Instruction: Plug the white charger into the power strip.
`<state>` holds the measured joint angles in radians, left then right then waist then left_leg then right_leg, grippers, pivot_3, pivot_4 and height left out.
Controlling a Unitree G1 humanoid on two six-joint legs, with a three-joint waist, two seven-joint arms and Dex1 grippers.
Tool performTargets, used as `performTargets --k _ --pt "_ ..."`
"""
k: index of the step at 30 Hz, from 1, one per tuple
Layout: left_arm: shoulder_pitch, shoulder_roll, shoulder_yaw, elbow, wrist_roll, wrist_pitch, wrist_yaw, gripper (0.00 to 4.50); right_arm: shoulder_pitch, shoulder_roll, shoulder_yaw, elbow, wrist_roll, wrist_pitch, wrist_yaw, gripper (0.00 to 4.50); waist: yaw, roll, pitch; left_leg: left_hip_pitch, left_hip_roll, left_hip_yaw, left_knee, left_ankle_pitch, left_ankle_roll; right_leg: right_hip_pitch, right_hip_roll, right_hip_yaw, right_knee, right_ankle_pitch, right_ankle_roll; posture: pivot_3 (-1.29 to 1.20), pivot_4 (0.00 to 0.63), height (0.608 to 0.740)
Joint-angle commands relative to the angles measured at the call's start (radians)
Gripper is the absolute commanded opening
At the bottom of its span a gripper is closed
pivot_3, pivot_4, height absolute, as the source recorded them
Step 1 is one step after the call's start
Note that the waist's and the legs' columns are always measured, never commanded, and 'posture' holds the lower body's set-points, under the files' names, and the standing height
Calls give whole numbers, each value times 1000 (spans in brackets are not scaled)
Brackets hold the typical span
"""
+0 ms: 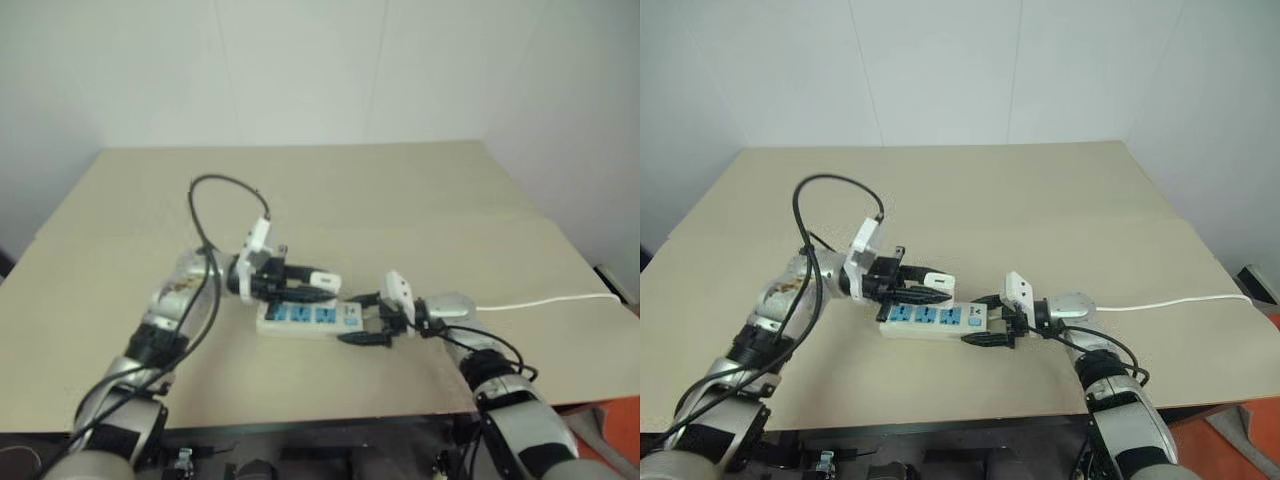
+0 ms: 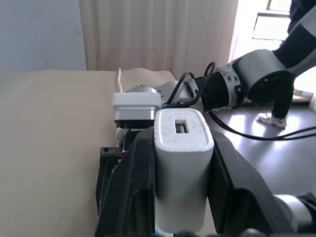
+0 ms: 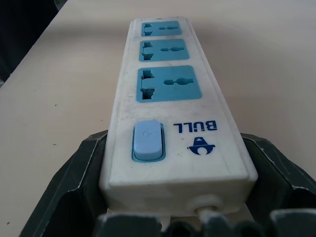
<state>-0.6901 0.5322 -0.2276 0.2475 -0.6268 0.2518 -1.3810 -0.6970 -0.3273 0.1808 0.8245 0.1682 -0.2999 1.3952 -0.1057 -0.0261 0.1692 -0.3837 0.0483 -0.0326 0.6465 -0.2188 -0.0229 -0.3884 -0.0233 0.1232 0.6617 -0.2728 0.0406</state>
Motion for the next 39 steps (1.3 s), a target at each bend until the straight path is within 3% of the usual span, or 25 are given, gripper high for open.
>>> performTargets --k 1,28,39 --pt "8 -14 45 9 26 16 15 1030 1 27 32 39 -45 -48 11 3418 -2 0 0 1 0 0 0 0 0 0 0 0 0 0 0 0 150 740" --pt "-59 -176 78 396 229 -130 -134 1030 38 30 35 11 -58 -44 -15 3418 -18 0 -2 2 0 0 -1 0 0 1 1 0 0 0 0 0 150 740" --pt "-29 -163 114 437 273 -215 -151 1030 39 28 34 6 -60 -47 -16 3418 -18 0 -2 2 0 0 -1 0 0 2 1 0 0 0 0 0 150 740"
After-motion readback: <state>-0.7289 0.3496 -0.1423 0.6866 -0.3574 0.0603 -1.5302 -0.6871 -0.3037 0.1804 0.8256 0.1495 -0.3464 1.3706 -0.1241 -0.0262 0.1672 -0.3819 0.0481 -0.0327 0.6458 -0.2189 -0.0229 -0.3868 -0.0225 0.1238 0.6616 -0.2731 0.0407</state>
